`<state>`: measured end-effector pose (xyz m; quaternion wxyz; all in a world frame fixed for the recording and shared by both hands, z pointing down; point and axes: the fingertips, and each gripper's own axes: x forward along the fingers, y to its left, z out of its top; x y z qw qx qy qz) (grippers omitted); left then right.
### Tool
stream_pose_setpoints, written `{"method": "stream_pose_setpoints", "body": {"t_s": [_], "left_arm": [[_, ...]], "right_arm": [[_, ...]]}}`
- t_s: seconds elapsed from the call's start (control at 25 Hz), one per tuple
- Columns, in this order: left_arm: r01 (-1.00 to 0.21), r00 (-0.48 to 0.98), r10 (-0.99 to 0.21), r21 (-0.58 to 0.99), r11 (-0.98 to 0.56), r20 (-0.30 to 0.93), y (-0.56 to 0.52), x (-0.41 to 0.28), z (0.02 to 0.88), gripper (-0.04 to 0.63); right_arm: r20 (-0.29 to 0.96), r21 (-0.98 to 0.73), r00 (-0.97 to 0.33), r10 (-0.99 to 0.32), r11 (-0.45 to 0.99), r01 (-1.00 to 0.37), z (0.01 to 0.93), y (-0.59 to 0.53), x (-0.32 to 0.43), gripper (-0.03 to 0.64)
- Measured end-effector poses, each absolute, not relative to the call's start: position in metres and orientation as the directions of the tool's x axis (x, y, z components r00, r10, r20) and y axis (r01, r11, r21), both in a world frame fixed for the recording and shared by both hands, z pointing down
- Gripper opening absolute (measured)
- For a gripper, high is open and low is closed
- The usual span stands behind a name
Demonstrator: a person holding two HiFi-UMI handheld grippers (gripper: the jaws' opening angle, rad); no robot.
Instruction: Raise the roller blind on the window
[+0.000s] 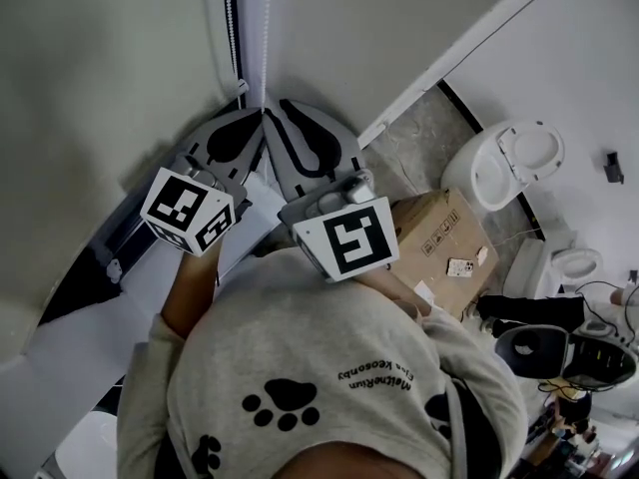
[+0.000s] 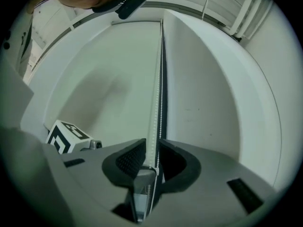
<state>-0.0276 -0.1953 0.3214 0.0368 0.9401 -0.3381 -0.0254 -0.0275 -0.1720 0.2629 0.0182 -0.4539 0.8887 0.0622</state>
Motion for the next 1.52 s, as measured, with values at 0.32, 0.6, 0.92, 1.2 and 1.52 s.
{"method": "stream_pose_setpoints", "body": {"t_s": [0.32,0.6,0.92,1.2,1.52], "left_arm": [[-0.643,0.762,-0.647,0.093,-0.76,-0.018,-0.183,-0.034,0.332,0.009],[-0.646,0.759,-0.65,0.096,-0.757,-0.018,-0.18,-0.029,0.331,0.009],[-0.654,0.752,-0.659,0.103,-0.749,-0.017,-0.177,-0.032,0.339,0.009],[-0.659,0.746,-0.665,0.116,-0.743,-0.026,-0.174,-0.034,0.339,0.009],[-0.655,0.749,-0.662,0.13,-0.744,-0.015,-0.168,-0.028,0.351,0.009]], "right_arm": [[-0.093,0.064,-0.643,-0.761,0.639,-0.766,0.231,-0.179,-0.042,0.097],[-0.111,0.087,-0.678,-0.727,0.672,-0.735,0.2,-0.185,-0.042,0.067],[-0.11,0.087,-0.708,-0.697,0.703,-0.706,0.199,-0.18,-0.045,0.015],[-0.128,0.073,-0.69,-0.712,0.687,-0.723,0.2,-0.178,-0.043,0.014],[-0.112,0.085,-0.679,-0.725,0.674,-0.734,0.213,-0.174,-0.038,0.012]]}}
